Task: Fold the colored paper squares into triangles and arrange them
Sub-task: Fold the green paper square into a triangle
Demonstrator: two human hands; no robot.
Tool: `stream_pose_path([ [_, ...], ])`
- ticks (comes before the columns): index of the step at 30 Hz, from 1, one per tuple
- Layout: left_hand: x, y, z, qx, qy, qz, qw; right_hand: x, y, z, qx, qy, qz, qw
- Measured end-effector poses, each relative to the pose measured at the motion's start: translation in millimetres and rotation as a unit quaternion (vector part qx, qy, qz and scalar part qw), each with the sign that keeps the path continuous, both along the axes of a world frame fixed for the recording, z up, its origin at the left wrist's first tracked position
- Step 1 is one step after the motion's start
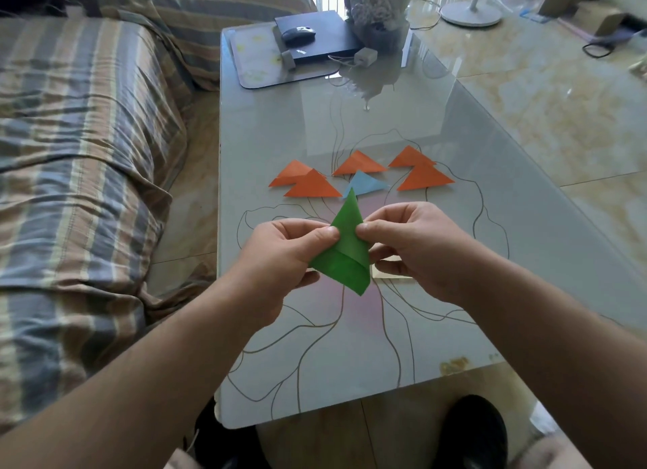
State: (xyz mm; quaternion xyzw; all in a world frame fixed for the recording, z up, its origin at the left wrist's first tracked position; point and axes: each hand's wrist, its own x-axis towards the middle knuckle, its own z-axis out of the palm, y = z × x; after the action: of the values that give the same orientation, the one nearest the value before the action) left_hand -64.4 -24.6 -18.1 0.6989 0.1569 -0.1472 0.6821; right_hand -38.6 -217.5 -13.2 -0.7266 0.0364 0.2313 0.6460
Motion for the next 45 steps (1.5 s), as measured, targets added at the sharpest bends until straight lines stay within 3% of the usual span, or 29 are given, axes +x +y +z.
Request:
stream_pose_path([
  [5, -0.7, 0.4, -1.0, 0.045, -0.032, -0.008, 0.998, 0.2, -0.5, -0.7, -0.017, -0.016, 0.005, 1.000],
  [16, 1.2, 1.5, 3.1, 0.020, -0.028, 0.004, 0.999, -2.0, 5.3, -2.6, 0.034, 0.027, 0.004, 0.999],
  [29, 3.4, 7.4, 2.9, 0.019, -0.019, -0.003, 1.000, -2.4, -0.7, -3.8, -0.049, -0.011, 0.076, 0.996],
  [35, 4.6, 9.7, 3.9, 0.046, -0.095, -0.028, 0.994, 0.8, -1.5, -5.0, -0.072, -0.016, 0.077, 0.994],
  [45, 6.3, 9.2, -0.2, 0.060, -0.091, 0.000, 0.994, 0.9, 1.7, -16.3, -0.168, -0.081, 0.117, 0.975],
])
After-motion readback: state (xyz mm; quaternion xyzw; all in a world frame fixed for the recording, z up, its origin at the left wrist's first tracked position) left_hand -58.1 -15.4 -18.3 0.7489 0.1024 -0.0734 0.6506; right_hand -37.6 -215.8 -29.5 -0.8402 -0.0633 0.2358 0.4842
